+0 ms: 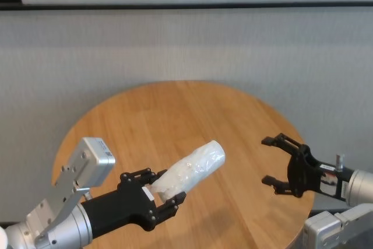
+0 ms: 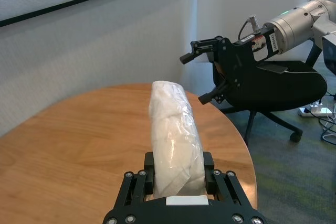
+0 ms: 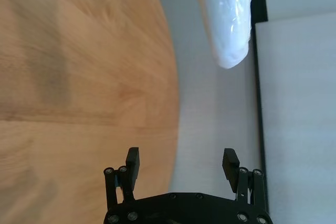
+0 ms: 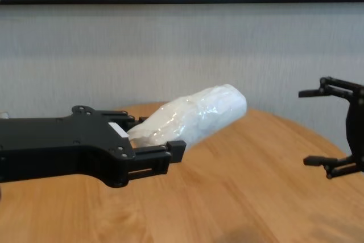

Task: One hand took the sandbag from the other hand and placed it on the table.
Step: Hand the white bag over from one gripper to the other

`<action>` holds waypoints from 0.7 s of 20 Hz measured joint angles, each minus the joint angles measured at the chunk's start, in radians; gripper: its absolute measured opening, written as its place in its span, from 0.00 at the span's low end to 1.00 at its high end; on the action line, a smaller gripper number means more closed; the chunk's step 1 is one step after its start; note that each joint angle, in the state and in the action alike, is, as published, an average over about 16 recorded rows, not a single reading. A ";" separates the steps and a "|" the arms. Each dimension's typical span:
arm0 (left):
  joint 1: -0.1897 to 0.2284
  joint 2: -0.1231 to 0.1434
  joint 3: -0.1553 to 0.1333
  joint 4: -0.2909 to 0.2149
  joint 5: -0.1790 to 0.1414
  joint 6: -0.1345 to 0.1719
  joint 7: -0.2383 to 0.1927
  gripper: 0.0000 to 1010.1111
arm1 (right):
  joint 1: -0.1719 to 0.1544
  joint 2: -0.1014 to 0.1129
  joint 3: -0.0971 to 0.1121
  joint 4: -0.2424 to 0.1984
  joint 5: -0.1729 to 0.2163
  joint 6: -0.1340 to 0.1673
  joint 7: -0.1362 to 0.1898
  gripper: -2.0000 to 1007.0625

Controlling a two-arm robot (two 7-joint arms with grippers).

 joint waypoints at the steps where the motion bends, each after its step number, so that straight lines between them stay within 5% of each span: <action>1: 0.000 0.000 0.000 0.000 0.000 0.000 0.000 0.55 | 0.004 -0.003 -0.001 0.003 -0.020 -0.010 -0.012 0.99; 8: 0.000 0.000 0.000 0.000 0.000 0.000 0.000 0.55 | 0.015 -0.021 -0.002 0.013 -0.142 -0.065 -0.105 0.99; 14: 0.000 0.000 0.000 0.000 0.000 0.000 0.000 0.55 | 0.011 -0.040 0.004 0.017 -0.229 -0.081 -0.180 0.99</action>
